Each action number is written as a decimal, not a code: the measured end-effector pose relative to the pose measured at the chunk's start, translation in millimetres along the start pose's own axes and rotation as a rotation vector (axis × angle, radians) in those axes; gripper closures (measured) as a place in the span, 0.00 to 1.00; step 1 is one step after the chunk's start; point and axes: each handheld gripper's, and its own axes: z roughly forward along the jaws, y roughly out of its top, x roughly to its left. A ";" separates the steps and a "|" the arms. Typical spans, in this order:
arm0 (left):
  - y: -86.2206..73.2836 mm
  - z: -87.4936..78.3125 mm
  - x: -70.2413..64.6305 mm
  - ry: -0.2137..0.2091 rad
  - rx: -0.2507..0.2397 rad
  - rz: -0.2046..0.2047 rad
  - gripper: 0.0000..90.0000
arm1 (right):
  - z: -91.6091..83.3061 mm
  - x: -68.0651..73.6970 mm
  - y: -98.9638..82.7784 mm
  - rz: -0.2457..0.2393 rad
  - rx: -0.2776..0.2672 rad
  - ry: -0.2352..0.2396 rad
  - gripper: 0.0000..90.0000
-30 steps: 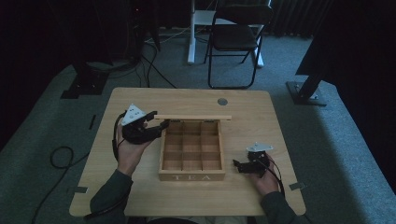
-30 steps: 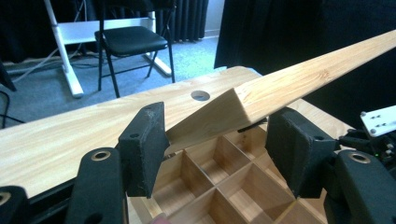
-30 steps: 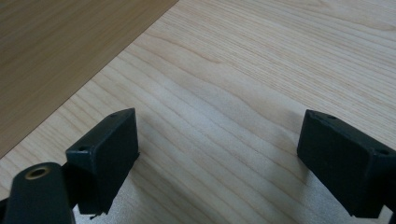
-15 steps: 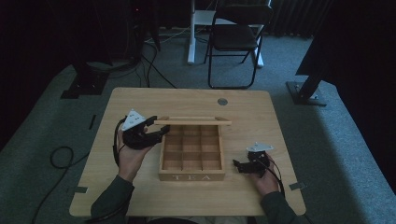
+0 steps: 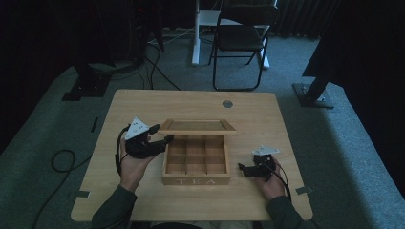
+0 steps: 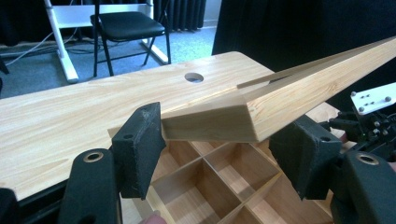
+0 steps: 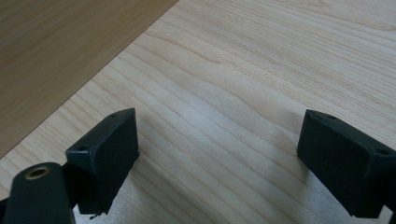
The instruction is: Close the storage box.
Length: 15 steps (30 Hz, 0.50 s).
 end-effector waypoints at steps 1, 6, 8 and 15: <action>-0.6 -0.1 0.3 -0.003 0.002 -0.001 0.39 | 0.0 0.0 0.0 0.000 0.000 0.000 0.14; -6.7 -1.4 -0.2 -0.019 0.015 -0.006 0.38 | 0.0 0.0 0.0 0.000 0.000 0.000 0.14; -8.4 -1.9 -0.3 -0.023 0.019 -0.004 0.38 | 0.0 0.0 0.0 0.000 0.000 0.000 0.14; -12.6 -4.0 2.5 -0.056 0.021 -0.020 0.38 | -0.1 0.0 0.0 0.001 0.000 0.000 0.13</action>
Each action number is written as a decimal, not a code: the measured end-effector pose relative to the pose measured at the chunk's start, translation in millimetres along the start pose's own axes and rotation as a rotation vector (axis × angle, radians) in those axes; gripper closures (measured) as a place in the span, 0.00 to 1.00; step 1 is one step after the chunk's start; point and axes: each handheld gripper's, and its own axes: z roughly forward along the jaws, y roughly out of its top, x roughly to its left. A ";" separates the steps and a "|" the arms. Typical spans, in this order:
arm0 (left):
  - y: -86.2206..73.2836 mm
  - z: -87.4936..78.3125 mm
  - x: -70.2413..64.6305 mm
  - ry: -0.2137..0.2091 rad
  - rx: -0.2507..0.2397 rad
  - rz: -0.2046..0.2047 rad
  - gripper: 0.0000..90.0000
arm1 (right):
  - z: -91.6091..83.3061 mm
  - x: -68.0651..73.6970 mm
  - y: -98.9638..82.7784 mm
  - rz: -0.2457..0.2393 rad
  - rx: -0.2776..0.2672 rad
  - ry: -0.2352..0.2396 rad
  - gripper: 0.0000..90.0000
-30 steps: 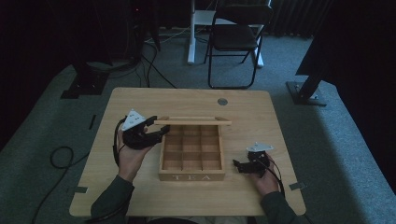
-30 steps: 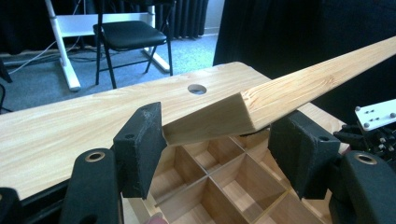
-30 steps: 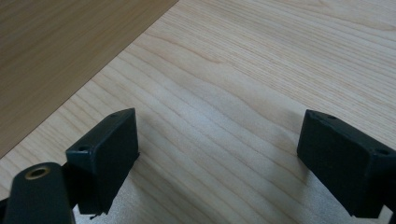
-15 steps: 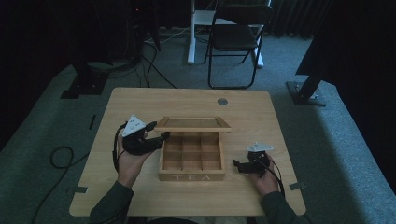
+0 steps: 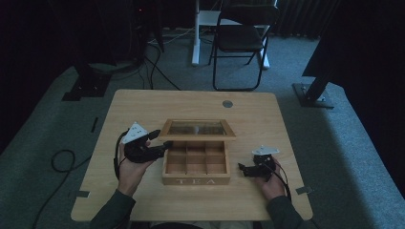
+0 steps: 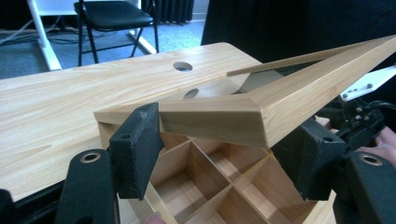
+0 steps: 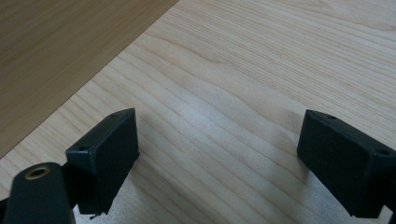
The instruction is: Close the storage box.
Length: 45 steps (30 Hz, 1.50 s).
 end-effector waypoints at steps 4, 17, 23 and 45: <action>-2.5 -0.8 -1.6 0.002 0.013 0.009 0.38 | 0.0 0.0 0.0 -0.001 0.001 0.000 0.14; -13.6 -3.3 -3.9 -0.017 0.037 0.001 0.36 | 0.0 0.1 0.0 0.001 0.001 0.000 0.14; -18.8 -3.3 -3.2 -0.033 0.048 -0.002 0.35 | 0.1 0.0 0.0 0.000 0.000 0.000 0.13; -36.9 -0.4 -5.9 -0.032 0.071 -0.006 0.34 | -0.1 0.1 0.0 0.001 0.002 0.001 0.13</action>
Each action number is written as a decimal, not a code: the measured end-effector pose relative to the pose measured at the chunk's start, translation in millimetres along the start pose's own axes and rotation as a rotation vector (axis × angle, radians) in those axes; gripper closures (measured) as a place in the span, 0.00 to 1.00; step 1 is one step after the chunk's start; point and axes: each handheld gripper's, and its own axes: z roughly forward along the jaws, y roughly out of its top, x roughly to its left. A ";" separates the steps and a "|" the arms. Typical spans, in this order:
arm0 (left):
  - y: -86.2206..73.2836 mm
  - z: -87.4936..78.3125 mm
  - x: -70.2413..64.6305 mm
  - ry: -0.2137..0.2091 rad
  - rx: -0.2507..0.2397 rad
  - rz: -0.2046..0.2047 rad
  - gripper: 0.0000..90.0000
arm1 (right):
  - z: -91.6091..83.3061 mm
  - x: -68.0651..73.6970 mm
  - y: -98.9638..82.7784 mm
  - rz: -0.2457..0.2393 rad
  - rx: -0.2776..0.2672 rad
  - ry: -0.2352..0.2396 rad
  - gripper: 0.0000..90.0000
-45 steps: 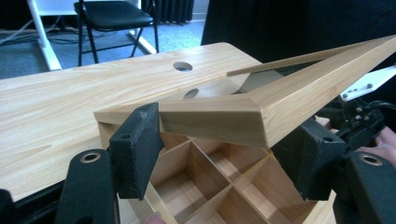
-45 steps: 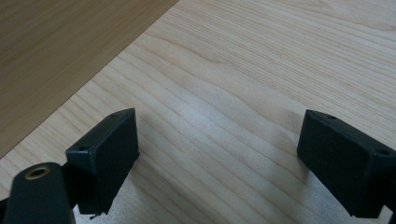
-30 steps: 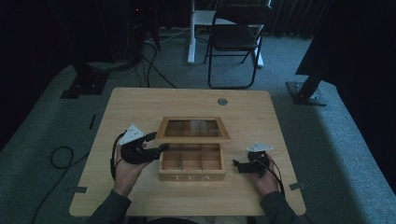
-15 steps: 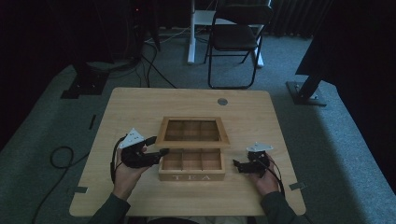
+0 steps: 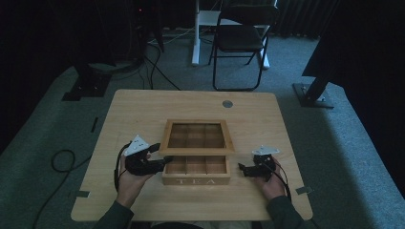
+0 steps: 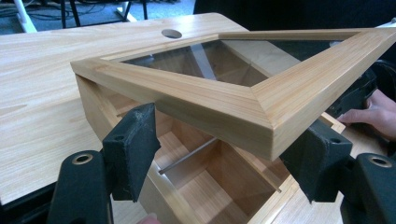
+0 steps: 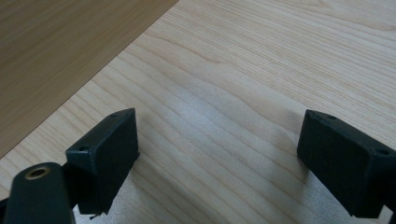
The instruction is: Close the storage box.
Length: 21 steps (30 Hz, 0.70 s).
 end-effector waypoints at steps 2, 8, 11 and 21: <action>-1.5 0.2 -0.2 0.001 0.001 0.001 0.34 | 0.0 0.0 0.0 0.000 0.000 0.000 0.14; -5.7 0.2 -2.6 0.014 -0.012 0.006 0.35 | 0.0 -0.1 0.0 0.000 0.000 0.000 0.14; -7.2 0.4 -2.7 0.013 -0.012 -0.002 0.35 | 0.0 0.0 0.0 0.000 0.000 0.000 0.13; -15.5 0.7 -5.3 0.005 0.004 -0.010 0.35 | 0.0 0.0 0.0 0.000 0.000 0.000 0.13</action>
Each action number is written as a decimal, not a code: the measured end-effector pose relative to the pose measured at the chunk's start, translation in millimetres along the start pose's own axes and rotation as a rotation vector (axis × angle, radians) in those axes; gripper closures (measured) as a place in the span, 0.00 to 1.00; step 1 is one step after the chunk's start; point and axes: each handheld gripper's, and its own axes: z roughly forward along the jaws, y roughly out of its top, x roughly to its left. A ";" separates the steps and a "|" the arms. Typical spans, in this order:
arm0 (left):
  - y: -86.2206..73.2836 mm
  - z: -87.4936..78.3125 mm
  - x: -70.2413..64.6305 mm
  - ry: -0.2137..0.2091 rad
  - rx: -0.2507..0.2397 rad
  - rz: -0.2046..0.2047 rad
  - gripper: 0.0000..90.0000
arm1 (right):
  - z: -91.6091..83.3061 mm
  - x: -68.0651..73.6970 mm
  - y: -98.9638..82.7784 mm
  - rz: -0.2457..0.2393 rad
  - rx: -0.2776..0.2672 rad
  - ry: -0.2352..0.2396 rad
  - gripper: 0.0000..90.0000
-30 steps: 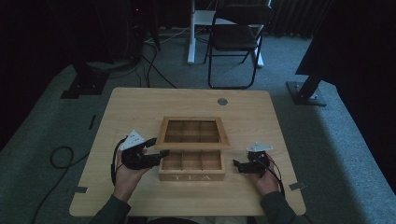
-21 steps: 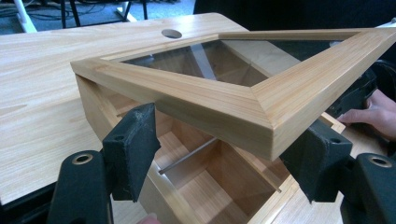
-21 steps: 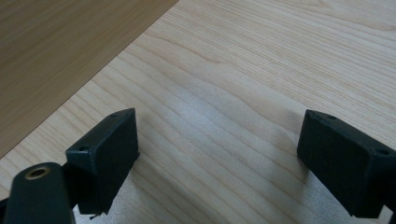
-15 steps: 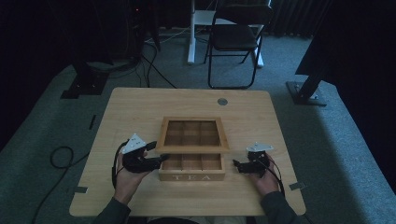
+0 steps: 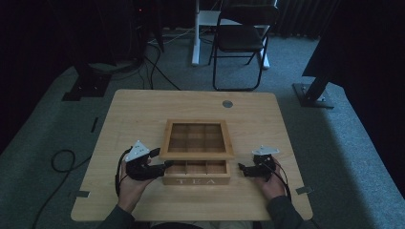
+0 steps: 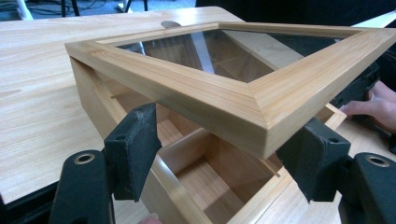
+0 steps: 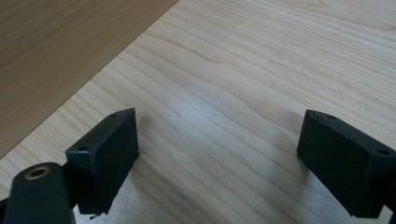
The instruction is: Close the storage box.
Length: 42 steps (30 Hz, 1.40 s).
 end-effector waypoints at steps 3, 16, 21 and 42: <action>-1.7 -0.6 -1.2 -0.001 0.001 0.000 0.35 | 0.0 -0.1 0.0 -0.001 0.000 0.000 0.14; -11.0 -1.1 -4.9 -0.006 0.023 0.000 0.35 | 0.0 -0.1 0.0 -0.002 0.000 0.000 0.14; -16.0 -0.2 -6.7 0.002 0.040 0.008 0.35 | 0.0 -0.1 0.0 -0.002 0.001 0.000 0.13; -31.7 2.4 -16.7 0.029 0.092 0.038 0.39 | 0.0 0.0 0.0 0.000 0.001 0.000 0.14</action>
